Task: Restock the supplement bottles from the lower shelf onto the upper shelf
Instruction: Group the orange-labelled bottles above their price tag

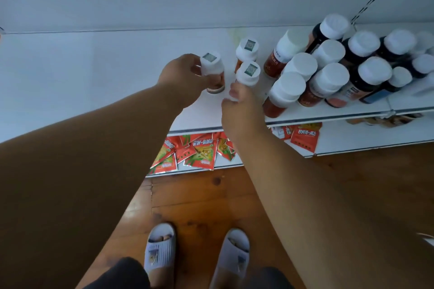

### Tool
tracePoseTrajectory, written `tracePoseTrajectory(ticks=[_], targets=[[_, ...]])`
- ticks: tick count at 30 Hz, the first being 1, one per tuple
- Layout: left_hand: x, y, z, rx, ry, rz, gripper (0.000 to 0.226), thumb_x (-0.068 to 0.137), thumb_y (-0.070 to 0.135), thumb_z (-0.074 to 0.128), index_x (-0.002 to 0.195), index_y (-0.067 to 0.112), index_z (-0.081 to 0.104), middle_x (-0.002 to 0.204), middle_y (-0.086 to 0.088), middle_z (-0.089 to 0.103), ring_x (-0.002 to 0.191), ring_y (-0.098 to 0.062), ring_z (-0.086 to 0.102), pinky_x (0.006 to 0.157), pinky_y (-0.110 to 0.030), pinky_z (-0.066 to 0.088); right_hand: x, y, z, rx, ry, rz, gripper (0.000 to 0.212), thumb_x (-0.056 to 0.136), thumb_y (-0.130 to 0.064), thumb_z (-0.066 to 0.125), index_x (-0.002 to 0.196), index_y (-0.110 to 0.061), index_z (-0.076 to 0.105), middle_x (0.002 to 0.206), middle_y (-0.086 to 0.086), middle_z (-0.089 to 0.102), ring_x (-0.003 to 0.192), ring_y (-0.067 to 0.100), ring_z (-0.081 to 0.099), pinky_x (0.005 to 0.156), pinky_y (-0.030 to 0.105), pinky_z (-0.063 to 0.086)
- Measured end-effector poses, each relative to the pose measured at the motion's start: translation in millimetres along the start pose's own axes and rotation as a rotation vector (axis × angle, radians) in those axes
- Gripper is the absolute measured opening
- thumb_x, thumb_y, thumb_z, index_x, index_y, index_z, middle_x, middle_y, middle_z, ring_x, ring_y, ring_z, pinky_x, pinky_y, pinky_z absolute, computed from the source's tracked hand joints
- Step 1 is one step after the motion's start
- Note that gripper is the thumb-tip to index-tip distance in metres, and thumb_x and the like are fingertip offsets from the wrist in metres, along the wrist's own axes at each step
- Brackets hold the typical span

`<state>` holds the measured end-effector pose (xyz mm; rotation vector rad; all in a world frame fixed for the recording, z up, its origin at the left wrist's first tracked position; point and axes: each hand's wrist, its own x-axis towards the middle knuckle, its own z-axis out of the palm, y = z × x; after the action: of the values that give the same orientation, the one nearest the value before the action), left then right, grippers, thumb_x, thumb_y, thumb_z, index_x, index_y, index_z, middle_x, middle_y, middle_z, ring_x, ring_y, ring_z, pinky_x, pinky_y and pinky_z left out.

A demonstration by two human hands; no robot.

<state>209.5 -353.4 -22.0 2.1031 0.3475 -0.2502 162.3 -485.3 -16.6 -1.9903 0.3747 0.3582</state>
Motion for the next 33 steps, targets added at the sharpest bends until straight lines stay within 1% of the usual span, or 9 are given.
tracePoseTrajectory(ticks=[2,5,9,12,16,20,28,30,33], targets=[[-17.6,-3.1,-11.0,-0.001,-0.037,-0.039,0.028,0.086,0.042,0.073,0.102,0.021,0.064,0.088,0.008,0.067,0.079,-0.015,0.065,0.063,-0.028,0.051,-11.8,-2.6,-5.1,0.004,0.034,-0.048,0.042,0.101,-0.021,0.053,0.142,-0.020,0.046,0.138,-0.006,0.054,0.111,0.008,0.051,0.093,0.023,0.039],[-50.1,0.4,-34.7,-0.149,-0.115,-0.095,0.022,0.090,0.038,0.069,0.092,0.016,0.069,0.084,0.001,0.075,0.083,-0.020,0.073,0.085,-0.045,0.059,-38.4,-17.0,-12.6,0.012,0.025,-0.090,0.035,0.097,-0.031,0.060,0.131,-0.022,0.058,0.121,-0.011,0.063,0.094,-0.002,0.054,0.078,0.013,0.040],[-113.3,39.1,-73.4,-0.273,-0.132,-0.151,0.019,0.096,0.032,0.064,0.088,0.015,0.069,0.076,0.001,0.074,0.078,-0.017,0.073,0.086,-0.043,0.060,-90.7,-57.3,-33.9,0.053,-0.046,-0.090,0.019,0.094,-0.033,0.064,0.112,-0.028,0.063,0.104,-0.018,0.065,0.091,-0.005,0.060,0.080,0.019,0.049],[-176.4,81.0,-110.1,-0.425,-0.168,-0.179,0.015,0.099,0.025,0.059,0.101,0.014,0.069,0.092,-0.006,0.075,0.088,-0.021,0.073,0.088,-0.044,0.059,-146.5,-98.1,-58.7,0.118,-0.096,-0.097,0.016,0.092,-0.031,0.067,0.107,-0.030,0.061,0.105,-0.013,0.070,0.097,0.005,0.066,0.089,0.034,0.056],[-255.1,139.4,-161.4,-0.525,-0.195,-0.133,0.017,0.098,0.015,0.058,0.113,0.017,0.066,0.101,-0.007,0.075,0.094,-0.025,0.073,0.084,-0.037,0.058,-219.1,-163.5,-100.8,0.107,-0.155,-0.146,0.021,0.091,-0.031,0.069,0.109,-0.026,0.061,0.105,-0.011,0.069,0.096,0.004,0.066,0.086,0.032,0.058],[-305.1,181.3,-204.3,-0.563,-0.185,-0.024,0.033,0.090,0.023,0.064,0.122,0.014,0.064,0.111,-0.011,0.071,0.101,-0.031,0.071,0.091,-0.046,0.054,-266.3,-223.3,-135.7,0.046,-0.198,-0.273,0.021,0.089,-0.033,0.069,0.107,-0.025,0.062,0.098,-0.009,0.068,0.092,0.008,0.067,0.083,0.035,0.057],[-316.8,253.6,-276.5,-0.466,-0.162,0.187,0.025,0.092,0.001,0.063,0.116,0.009,0.063,0.101,-0.008,0.075,0.086,-0.016,0.074,0.064,-0.012,0.051,-293.9,-326.7,-162.0,0.080,-0.140,-0.463,0.023,0.094,-0.030,0.064,0.115,-0.029,0.057,0.099,-0.007,0.068,0.088,0.008,0.068,0.068,0.025,0.057],[-307.0,272.4,-291.8,-0.443,-0.139,0.214,0.025,0.091,0.002,0.065,0.114,0.011,0.064,0.100,-0.005,0.076,0.092,-0.020,0.073,0.071,-0.017,0.054,-291.4,-345.9,-163.8,0.116,-0.087,-0.495,0.022,0.094,-0.030,0.064,0.115,-0.031,0.059,0.100,-0.005,0.069,0.091,0.011,0.069,0.081,0.037,0.060],[-290.8,293.4,-305.2,-0.401,-0.133,0.237,0.024,0.089,0.007,0.069,0.111,0.015,0.067,0.100,-0.004,0.076,0.096,-0.024,0.072,0.092,-0.037,0.057,-283.2,-364.2,-171.1,0.123,-0.043,-0.494,0.022,0.094,-0.032,0.064,0.116,-0.032,0.059,0.102,-0.007,0.070,0.091,0.008,0.069,0.083,0.035,0.059]])
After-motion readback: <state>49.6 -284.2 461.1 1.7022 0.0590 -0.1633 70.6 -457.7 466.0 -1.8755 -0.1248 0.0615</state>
